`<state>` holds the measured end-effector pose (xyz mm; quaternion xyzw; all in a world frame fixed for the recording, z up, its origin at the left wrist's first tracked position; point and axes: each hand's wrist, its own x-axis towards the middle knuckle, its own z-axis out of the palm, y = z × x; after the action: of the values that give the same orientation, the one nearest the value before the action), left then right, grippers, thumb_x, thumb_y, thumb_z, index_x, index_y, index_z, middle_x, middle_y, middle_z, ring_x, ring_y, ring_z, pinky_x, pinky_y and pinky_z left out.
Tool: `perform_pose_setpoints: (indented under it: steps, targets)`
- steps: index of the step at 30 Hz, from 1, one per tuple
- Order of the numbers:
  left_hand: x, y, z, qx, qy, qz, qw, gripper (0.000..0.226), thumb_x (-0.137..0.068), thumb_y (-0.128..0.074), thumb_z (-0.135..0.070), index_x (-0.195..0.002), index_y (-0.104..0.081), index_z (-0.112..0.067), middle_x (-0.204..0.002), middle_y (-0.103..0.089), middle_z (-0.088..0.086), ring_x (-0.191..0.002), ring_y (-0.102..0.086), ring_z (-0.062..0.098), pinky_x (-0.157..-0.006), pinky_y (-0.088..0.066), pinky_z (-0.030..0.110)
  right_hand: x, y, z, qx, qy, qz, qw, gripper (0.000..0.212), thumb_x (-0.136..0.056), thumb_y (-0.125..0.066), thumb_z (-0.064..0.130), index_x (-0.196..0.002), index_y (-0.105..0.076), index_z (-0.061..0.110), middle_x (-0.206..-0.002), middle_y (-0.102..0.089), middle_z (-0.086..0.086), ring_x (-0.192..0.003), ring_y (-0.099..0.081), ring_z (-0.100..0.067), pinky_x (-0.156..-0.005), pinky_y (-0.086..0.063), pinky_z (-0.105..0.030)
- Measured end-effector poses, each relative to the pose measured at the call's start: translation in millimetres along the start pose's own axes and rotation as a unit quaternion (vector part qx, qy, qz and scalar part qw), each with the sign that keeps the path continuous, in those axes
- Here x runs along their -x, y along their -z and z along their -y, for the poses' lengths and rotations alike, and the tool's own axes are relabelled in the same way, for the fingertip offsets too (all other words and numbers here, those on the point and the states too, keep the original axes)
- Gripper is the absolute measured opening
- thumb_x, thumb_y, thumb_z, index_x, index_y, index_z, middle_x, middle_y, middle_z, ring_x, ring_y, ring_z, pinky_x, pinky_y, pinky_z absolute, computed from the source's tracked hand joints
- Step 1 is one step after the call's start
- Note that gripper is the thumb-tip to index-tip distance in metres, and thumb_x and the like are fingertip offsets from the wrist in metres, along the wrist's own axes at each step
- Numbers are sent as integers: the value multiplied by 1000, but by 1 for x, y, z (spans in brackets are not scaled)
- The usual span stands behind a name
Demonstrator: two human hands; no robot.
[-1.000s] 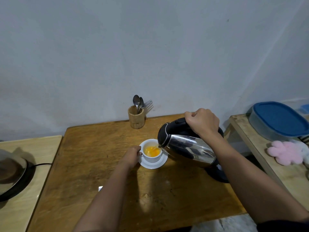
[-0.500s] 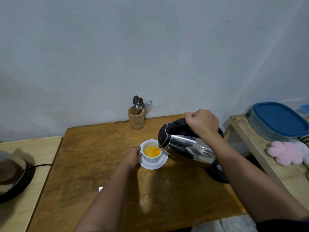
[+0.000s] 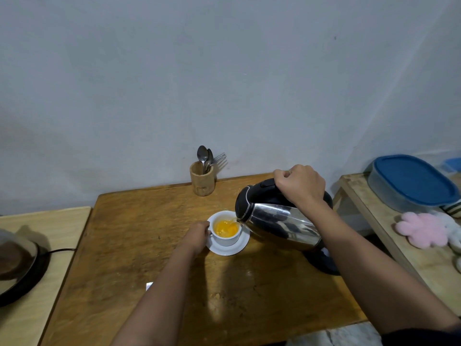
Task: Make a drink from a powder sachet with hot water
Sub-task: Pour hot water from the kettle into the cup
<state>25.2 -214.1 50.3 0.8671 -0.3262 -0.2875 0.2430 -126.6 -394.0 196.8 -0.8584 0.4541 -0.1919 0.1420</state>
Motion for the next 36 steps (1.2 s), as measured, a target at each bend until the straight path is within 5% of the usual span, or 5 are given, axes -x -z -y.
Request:
perform_pose_setpoints:
  steps: [36]
  targets:
    - [-9, -4, 7, 2, -6, -13, 1000, 30, -92, -44, -7, -119, -57, -6, -121, -60, 19, -102, -55, 27, -83, -41, 32, 7, -11, 0, -1, 3, -26, 1000, 43, -80, -46, 32, -43, -42, 12, -45, -40, -2, -43, -37, -20, -47, -29, -24]
